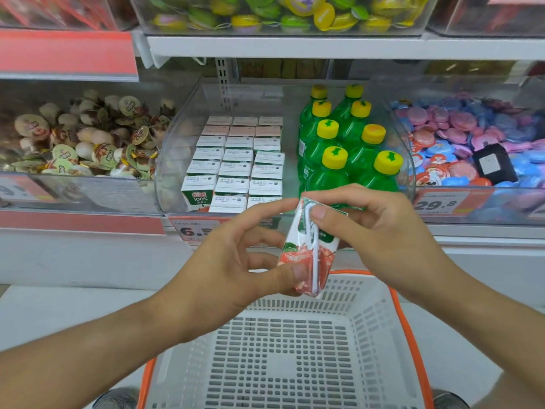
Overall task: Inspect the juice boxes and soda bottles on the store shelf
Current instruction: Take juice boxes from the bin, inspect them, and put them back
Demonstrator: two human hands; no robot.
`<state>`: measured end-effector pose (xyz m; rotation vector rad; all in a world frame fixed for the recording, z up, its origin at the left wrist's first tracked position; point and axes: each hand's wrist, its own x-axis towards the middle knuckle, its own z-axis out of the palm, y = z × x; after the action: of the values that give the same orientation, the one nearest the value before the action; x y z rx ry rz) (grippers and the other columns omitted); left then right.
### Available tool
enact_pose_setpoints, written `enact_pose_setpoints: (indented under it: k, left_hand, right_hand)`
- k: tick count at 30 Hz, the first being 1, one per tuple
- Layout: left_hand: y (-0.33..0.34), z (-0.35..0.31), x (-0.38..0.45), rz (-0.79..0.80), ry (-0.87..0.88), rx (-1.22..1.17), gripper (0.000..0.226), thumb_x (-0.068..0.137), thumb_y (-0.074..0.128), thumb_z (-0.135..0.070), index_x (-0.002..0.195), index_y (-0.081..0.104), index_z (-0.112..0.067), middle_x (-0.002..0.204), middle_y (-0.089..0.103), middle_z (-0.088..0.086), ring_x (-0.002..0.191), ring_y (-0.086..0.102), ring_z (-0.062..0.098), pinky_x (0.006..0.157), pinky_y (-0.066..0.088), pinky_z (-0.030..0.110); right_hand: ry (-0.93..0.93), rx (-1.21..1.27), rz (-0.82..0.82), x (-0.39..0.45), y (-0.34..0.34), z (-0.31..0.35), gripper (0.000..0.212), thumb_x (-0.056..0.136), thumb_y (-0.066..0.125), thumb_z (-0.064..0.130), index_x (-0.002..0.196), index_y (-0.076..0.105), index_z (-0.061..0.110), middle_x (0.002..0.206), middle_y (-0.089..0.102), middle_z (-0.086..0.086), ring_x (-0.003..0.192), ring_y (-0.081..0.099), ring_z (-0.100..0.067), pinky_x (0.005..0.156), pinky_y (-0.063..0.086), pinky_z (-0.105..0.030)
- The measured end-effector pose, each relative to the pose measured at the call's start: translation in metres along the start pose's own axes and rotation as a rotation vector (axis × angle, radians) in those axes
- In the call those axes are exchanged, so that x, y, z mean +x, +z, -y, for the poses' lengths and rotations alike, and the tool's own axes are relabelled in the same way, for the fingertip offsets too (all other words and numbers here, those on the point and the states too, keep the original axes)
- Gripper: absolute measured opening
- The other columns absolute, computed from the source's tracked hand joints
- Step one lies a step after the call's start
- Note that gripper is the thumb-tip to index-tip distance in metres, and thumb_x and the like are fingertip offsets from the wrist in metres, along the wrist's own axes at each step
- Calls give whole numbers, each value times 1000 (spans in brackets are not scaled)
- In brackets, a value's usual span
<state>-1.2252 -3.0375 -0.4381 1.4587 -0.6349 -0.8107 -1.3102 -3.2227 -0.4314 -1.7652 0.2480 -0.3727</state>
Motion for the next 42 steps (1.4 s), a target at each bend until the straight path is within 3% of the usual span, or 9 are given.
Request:
enact_pose_setpoints:
  k: [3,10,19,23,28,31,36,39,42]
  left_hand:
    - [2,0,0,-20,-50,-47,69,73,77,-4,132,57,-33,111,69,21,91,72,41,79,60,45]
    - [3,-2,-1,-93,-95,-132,68,73,74,2,132,57,-26,105,72,21,88,73,40,79,61,49]
    - [7,2,-5,104,-36,228,76,72,86,-22,135,46,-39,121,68,-9,103,70,19,89,58,38]
    - [3,7,-2,-46,-84,209,67,61,85,-22,117,49,-21,103,74,-3,84,71,17,76,55,32]
    - [-14,-4,-1,-46,9,14,57,56,81,-22,112,69,-16,109,74,10,90,71,30,72,57,27]
    - [-20,-9,-2,9,21,-140,49,64,73,-22,111,72,-7,106,71,25,86,71,33,69,57,28]
    - [-27,-17,-5,-66,14,-214,51,72,75,-17,118,63,1,106,71,27,93,72,39,80,60,36]
    - [-46,-15,-3,-409,48,93,29,83,76,-14,109,64,-12,104,73,15,89,73,26,79,57,33]
    - [-76,-9,-3,-616,247,878,61,79,79,-21,131,49,-17,122,55,6,111,55,22,93,45,28]
  right_hand:
    - [-20,-82,152,2,-7,-4,38,81,81,18,117,72,24,113,66,-2,100,71,-14,82,61,-37]
    - [-19,4,417,6,-16,-6,75,72,84,-4,139,54,16,133,62,-2,119,64,-23,93,58,-45]
    - [38,-84,248,2,-12,1,73,49,92,27,118,70,23,110,73,6,96,73,-18,62,64,-42]
    - [-2,-95,152,4,-12,0,69,51,89,39,116,72,26,101,71,4,74,72,-14,69,63,-49]
    - [-143,-63,161,9,-25,-2,68,56,90,26,120,69,25,111,69,-4,95,67,-31,78,62,-46]
    - [-249,-112,255,9,-21,-5,68,64,92,21,126,64,23,120,58,-3,106,64,-25,84,60,-36]
    - [-394,-72,61,7,-5,-7,40,76,84,14,111,65,20,113,65,-2,99,68,-24,78,62,-39]
    - [-580,-205,-156,7,11,-7,40,80,81,14,116,63,17,111,61,0,94,66,-22,71,62,-27]
    - [-665,-242,-233,23,30,-5,40,81,82,10,116,64,5,111,57,-5,93,64,-22,69,60,-23]
